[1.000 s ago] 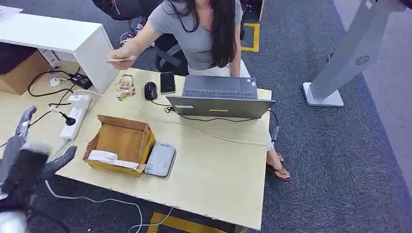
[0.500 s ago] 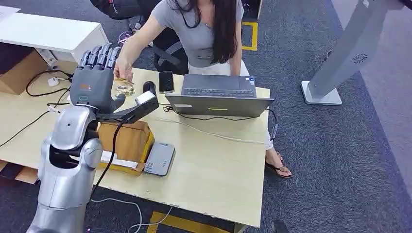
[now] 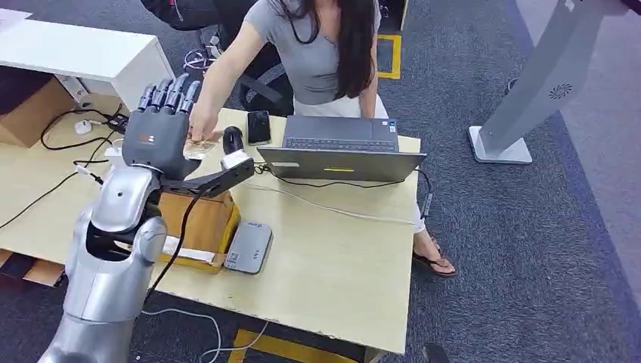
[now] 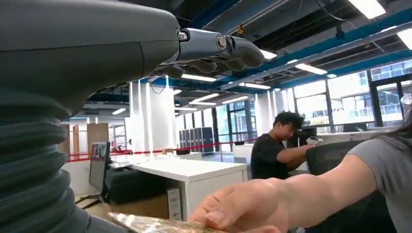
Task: Pass the card to the sensor for recognition and then transmit it.
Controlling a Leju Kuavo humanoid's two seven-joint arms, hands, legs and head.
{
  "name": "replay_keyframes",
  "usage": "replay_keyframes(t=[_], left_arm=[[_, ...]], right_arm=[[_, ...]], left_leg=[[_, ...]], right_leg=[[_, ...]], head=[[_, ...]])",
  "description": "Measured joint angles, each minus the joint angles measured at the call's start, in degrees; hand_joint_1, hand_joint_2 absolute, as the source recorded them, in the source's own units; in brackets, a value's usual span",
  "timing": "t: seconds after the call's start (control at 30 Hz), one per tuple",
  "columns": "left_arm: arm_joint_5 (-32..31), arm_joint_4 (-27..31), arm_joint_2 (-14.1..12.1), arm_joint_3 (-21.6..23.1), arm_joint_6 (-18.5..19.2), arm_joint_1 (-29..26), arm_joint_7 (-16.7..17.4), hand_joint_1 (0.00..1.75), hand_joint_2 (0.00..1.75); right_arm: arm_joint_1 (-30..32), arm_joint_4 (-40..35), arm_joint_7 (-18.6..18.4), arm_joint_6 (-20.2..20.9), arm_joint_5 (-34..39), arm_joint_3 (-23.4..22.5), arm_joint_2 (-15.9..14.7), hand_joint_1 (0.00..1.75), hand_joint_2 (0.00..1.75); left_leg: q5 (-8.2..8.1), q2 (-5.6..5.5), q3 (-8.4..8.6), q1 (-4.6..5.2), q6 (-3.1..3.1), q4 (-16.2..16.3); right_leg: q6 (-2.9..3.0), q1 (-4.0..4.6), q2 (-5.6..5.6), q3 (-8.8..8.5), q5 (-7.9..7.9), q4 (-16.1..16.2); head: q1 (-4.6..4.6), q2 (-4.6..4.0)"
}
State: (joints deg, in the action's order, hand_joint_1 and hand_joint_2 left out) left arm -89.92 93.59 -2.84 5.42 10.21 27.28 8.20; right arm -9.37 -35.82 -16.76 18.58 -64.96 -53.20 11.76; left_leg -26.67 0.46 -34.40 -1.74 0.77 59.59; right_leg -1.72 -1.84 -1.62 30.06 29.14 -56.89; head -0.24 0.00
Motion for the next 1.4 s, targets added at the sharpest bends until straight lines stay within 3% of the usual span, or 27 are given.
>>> replay_keyframes(t=[0.07,0.1,0.77,1.4], left_arm=[[0.0,-0.13,0.0,0.02,0.0,0.0,-0.02,0.0,1.75],[0.0,-0.28,0.02,0.02,0.06,0.0,-0.09,1.75,1.75],[-0.02,-1.88,1.35,0.02,0.26,-0.01,-4.57,1.75,1.75],[0.02,-1.97,5.62,0.61,-0.48,-4.11,-9.11,1.75,1.75]], right_arm=[[0.12,-0.04,-0.02,-0.04,0.0,0.02,0.0,0.0,1.75],[0.18,-0.2,-0.02,-0.04,-0.02,0.04,0.02,0.0,1.75],[1.12,-1.97,-0.37,0.83,-0.37,0.28,0.02,0.0,1.75],[2.12,-3.65,-0.02,1.84,-0.42,0.52,0.46,0.0,1.75]], left_leg=[[0.0,0.0,0.0,0.0,0.0,0.0],[0.0,0.0,0.0,0.0,0.0,0.0],[0.0,0.0,-0.05,0.0,0.0,0.0],[0.0,-0.01,-0.09,0.0,0.0,0.0]], right_leg=[[0.0,0.0,0.0,0.0,0.0,0.0],[0.0,0.0,0.0,0.01,0.0,0.0],[0.0,0.0,0.0,0.05,0.0,0.0],[0.0,0.0,-0.01,0.09,0.0,0.0]], head=[[0.0,0.0],[0.0,0.0],[0.0,0.0],[0.0,0.0]])
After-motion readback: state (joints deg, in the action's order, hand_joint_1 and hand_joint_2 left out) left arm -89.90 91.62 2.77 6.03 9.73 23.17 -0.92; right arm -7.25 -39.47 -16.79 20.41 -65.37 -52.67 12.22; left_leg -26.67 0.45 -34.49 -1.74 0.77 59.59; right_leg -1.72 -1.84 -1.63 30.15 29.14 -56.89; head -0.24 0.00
